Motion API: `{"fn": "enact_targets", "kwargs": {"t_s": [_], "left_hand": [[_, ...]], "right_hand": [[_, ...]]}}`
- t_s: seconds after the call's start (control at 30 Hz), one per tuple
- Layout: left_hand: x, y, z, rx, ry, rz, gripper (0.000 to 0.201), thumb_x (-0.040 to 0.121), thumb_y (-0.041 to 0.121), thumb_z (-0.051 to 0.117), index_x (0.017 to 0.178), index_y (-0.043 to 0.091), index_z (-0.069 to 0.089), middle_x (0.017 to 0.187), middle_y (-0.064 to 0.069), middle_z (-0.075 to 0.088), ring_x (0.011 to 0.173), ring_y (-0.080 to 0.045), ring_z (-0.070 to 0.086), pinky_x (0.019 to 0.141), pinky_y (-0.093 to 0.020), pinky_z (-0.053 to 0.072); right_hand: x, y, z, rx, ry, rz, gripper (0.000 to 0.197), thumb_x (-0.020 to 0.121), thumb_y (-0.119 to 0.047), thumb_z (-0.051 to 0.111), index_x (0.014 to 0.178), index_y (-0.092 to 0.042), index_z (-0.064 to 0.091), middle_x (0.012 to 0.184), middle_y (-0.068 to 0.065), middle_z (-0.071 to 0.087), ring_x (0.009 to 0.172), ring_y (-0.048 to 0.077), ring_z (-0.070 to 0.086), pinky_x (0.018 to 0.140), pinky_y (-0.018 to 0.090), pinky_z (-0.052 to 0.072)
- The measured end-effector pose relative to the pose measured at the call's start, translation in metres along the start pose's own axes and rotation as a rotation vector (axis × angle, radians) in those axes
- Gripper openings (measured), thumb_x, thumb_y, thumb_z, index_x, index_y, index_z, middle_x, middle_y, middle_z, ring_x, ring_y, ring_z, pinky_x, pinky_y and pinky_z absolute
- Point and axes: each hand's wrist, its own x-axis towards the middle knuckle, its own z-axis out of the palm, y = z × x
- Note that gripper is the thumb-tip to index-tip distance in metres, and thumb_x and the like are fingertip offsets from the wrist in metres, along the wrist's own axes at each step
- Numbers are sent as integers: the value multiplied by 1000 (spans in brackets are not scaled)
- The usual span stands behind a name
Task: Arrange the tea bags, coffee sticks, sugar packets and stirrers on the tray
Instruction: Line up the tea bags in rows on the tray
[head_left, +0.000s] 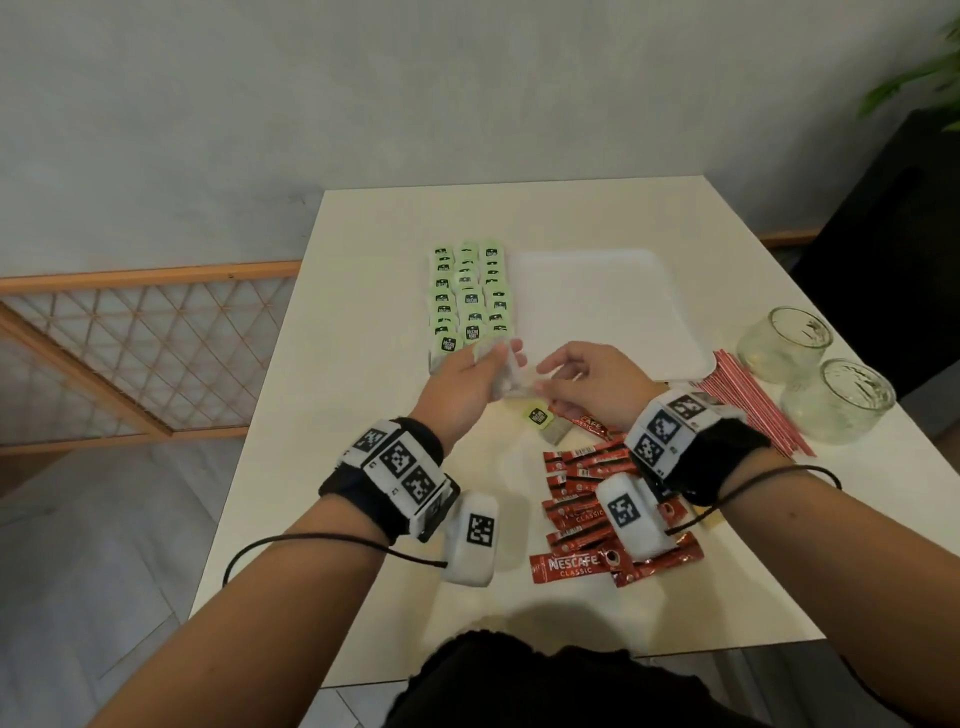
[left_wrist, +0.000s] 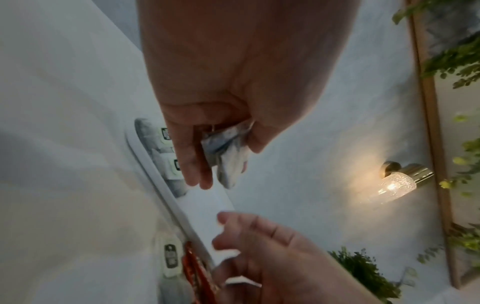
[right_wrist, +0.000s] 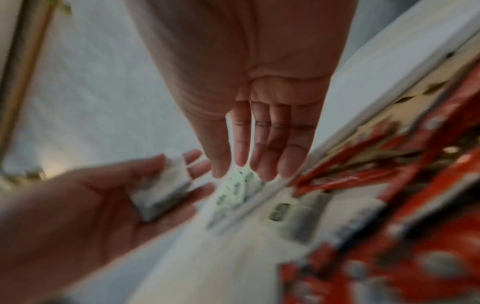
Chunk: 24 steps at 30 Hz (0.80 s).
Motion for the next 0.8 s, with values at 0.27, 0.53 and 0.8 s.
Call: {"fn": "enact_targets", "kwargs": {"t_s": [0.27,0.53,0.8], "left_hand": [[-8,-17,-17,26,-55,-301,24,101,20,48,114,8,63,101,-16,73,56,-13,62,42,-22,47],[-6,-29,-30,173,-67,-258,20,96,19,54,111,10,65,91,-8,71,62,-13,61,47,-22,48],[57,-4,-50,658,97,-28,20,81,31,68,96,18,63,87,0,66,83,-23,64,72,-38,56]], "right_hand": [[23,7,23,-709,-168,56,53,76,-25,78,125,-19,58,111,-2,60,96,14,59,82,26,48],[32,-1,21,-721,-219,130,39,75,-29,81,106,-9,68,100,3,69,83,15,61,71,24,48],[38,-12,3,-312,-166,51,11,86,-26,72,80,-18,70,63,-2,66,51,7,61,59,24,51]]}}
